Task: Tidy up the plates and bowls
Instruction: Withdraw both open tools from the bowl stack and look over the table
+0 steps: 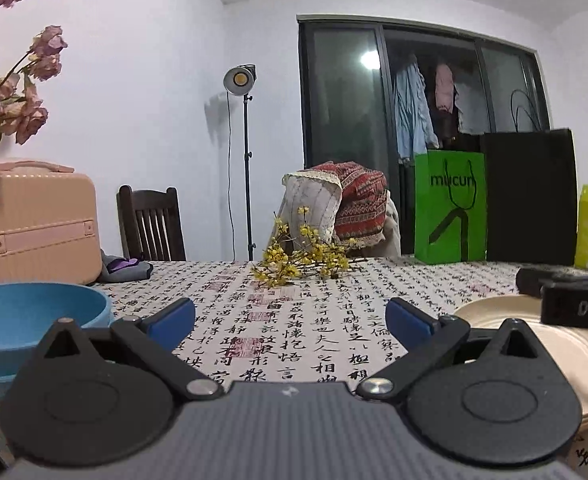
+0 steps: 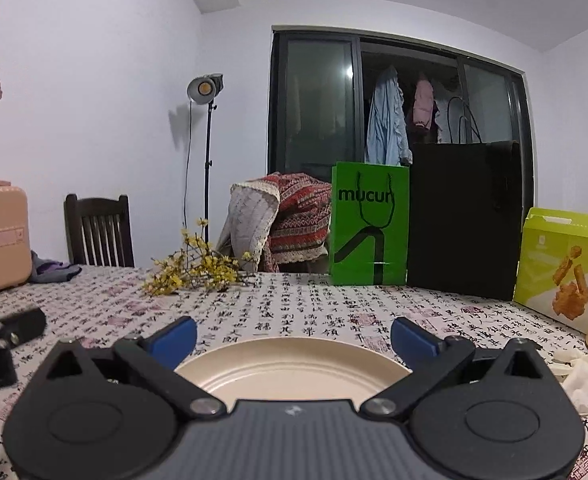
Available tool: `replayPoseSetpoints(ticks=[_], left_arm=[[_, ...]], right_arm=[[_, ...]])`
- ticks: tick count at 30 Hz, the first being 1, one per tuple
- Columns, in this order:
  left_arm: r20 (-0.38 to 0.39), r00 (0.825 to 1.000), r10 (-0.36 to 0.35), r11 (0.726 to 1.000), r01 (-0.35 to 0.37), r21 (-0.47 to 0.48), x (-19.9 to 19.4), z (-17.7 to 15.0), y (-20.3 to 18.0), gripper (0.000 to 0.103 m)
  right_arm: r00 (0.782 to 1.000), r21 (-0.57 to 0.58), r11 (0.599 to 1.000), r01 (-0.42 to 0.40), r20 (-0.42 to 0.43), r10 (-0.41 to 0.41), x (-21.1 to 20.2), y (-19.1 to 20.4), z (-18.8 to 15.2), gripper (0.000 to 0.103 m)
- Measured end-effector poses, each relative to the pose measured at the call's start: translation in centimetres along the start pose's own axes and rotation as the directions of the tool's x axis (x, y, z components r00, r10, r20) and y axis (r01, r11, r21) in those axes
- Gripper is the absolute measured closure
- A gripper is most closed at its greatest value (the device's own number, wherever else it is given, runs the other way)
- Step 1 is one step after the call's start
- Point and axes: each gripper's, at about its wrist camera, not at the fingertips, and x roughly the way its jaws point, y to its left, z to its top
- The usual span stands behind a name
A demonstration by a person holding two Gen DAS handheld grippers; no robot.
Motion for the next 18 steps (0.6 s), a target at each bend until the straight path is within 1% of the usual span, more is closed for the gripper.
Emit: replayPoseSetpoints(ticks=[6,9,12,14,18], left_arm=[[0.008,0.999,0.049,0.999,-0.049,0.013,-0.2,-0.2,-0.3,0.000],[-0.007,0.998,0.064,0.998,-0.064,-0.003,0.1,-0.2,0.0,0.000],[0.006,0.996,0.089,0.996,-0.089,-0.022,-0.2,-0.2,0.3,0.000],[0.009,0.995,0.102,0.995,-0.102,-0.015,-0.3,-0.2,0.1,0.000],[-0.020,0.993,0.119,0.993,-0.119,0.003,0.1,-0.1,0.0,0.000]], right_arm=[[0.999,0.047,0.998,-0.030,0.046,0.028,-0.8,-0.8,0.0,0.000],[0.997,0.047,0.997,-0.068,0.046,0.066,-0.8,-0.9,0.0,0.000],[0.996,0.042,0.996,-0.072,0.051,0.070,-0.8,-0.8,0.1,0.000],[0.996,0.048,0.996,-0.070,0.064,0.067,-1.0,-0.9,0.1,0.000],[0.994,0.044,0.996,-0.074,0.089,0.070,-1.8,-0.7,-0.1,0.000]])
